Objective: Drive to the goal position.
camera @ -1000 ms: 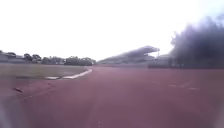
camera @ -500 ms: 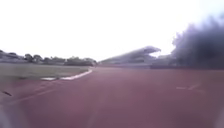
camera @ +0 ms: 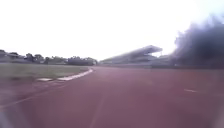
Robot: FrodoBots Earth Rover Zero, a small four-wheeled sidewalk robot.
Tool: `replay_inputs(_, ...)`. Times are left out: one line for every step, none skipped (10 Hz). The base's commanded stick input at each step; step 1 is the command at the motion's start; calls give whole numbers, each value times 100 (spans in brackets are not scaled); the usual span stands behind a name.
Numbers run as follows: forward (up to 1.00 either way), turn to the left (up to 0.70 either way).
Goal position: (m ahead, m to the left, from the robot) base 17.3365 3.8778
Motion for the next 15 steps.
replay_inputs(70, 0)
replay_inputs(70, 0)
replay_inputs(70, 0)
replay_inputs(70, 0)
replay_inputs(70, 0)
replay_inputs(70, 0)
replay_inputs(70, 0)
replay_inputs(70, 0)
replay_inputs(70, 0)
replay_inputs(70, 0)
replay_inputs(70, 0)
replay_inputs(70, 0)
replay_inputs(70, 0)
replay_inputs(70, 0)
replay_inputs(70, 0)
